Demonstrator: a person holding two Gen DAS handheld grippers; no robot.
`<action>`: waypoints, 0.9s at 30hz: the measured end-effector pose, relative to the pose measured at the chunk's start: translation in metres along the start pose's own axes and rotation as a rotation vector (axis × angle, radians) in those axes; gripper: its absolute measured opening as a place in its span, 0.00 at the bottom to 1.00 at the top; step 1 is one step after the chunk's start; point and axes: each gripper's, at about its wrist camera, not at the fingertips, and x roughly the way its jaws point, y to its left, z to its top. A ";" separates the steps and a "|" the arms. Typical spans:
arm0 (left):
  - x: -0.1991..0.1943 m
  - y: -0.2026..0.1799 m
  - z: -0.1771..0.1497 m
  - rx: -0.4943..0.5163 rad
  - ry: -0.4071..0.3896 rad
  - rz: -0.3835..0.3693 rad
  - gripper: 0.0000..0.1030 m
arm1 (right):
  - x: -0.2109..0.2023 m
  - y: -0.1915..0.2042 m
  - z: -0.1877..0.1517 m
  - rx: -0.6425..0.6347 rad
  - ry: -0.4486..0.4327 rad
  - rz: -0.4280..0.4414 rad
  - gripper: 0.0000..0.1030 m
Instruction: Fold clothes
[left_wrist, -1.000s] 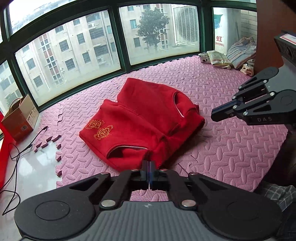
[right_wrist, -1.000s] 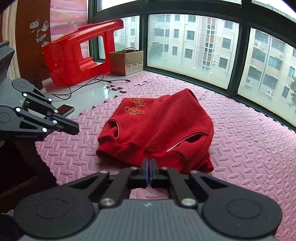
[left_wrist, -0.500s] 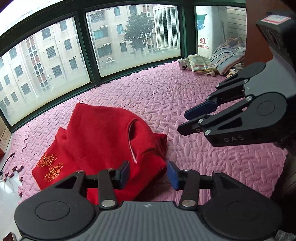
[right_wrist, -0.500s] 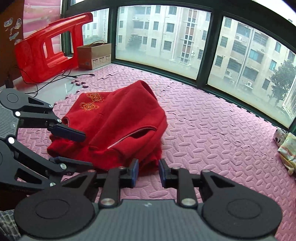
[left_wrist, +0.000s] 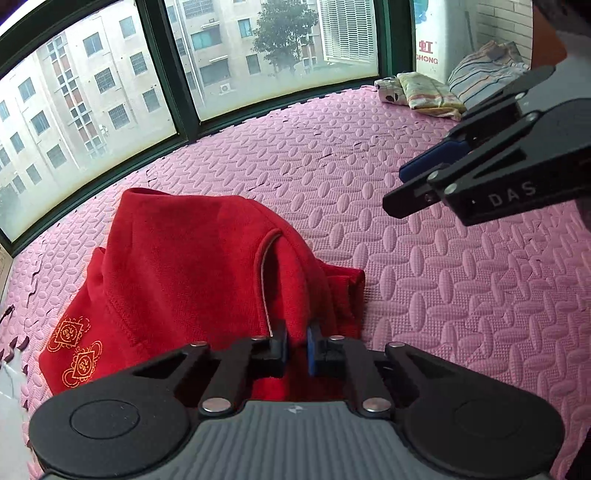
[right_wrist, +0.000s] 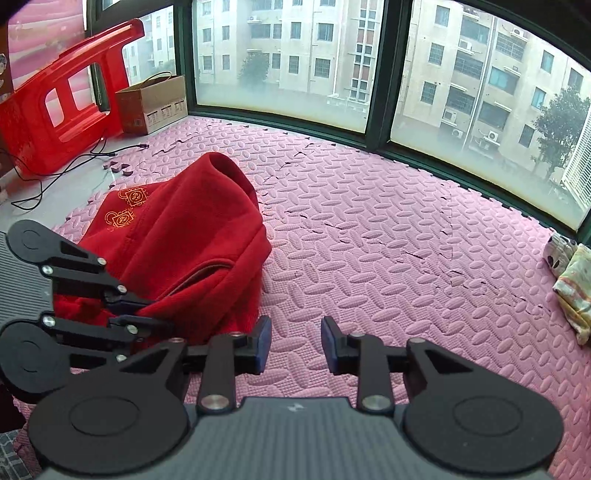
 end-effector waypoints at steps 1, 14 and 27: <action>-0.011 0.010 0.000 -0.025 -0.018 -0.017 0.10 | 0.004 -0.002 0.002 0.002 0.003 0.003 0.28; -0.095 0.125 -0.031 -0.325 -0.120 0.031 0.10 | 0.076 0.019 0.037 -0.072 0.072 0.142 0.42; -0.093 0.124 -0.042 -0.307 -0.128 -0.061 0.10 | 0.099 0.036 0.070 -0.337 0.053 -0.020 0.07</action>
